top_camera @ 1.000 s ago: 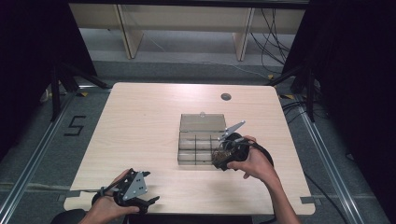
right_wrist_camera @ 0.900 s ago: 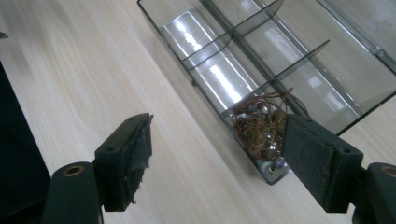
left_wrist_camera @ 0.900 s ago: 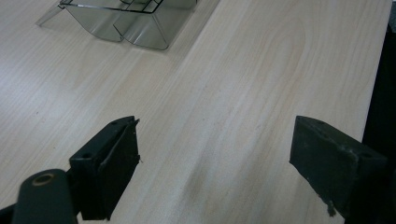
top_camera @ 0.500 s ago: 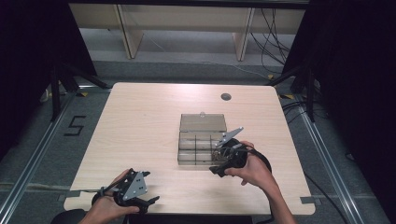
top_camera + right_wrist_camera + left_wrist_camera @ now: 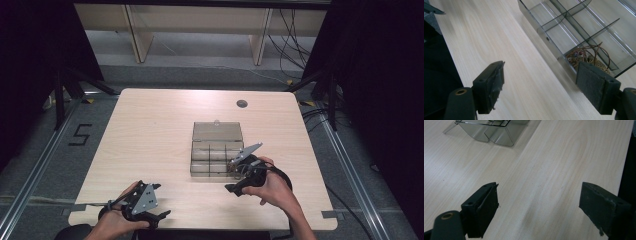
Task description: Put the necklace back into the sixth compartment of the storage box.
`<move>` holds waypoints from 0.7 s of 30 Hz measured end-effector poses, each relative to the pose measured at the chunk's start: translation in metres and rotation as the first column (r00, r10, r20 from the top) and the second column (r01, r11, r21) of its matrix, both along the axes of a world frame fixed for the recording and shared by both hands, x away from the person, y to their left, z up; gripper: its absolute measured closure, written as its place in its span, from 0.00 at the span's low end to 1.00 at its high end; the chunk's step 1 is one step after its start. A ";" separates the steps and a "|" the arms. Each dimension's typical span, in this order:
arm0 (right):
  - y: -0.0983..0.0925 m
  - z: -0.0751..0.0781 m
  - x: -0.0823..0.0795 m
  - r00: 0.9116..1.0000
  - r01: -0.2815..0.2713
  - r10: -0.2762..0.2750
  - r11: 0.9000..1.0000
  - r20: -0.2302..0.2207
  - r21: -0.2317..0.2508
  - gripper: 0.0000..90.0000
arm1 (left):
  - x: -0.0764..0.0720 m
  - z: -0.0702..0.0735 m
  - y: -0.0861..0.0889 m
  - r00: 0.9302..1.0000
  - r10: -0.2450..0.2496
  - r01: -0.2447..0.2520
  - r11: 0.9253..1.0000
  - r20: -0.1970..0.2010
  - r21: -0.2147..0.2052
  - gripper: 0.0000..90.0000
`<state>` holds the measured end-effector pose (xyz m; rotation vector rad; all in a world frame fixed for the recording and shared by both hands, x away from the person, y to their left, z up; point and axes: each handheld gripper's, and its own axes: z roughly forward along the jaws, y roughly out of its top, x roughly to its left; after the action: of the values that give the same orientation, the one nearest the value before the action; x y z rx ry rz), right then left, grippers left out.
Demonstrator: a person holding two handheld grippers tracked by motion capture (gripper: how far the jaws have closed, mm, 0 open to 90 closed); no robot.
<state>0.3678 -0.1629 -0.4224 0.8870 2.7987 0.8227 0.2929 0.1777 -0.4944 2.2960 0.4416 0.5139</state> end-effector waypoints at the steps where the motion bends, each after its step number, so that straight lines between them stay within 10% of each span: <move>1: -0.001 0.000 -0.001 1.000 -0.001 0.001 1.000 -0.007 -0.001 0.27 | 0.000 0.000 0.000 1.000 0.003 -0.003 1.000 0.001 -0.002 0.17; 21: -0.013 -0.012 -0.012 1.000 0.028 -0.028 1.000 -0.003 0.009 0.25 | 0.001 0.000 0.001 1.000 0.001 -0.001 1.000 0.001 0.017 0.17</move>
<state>0.3562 -0.1762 -0.4345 0.9273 2.7804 0.8312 0.2935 0.1782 -0.4940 2.3114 0.4391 0.5212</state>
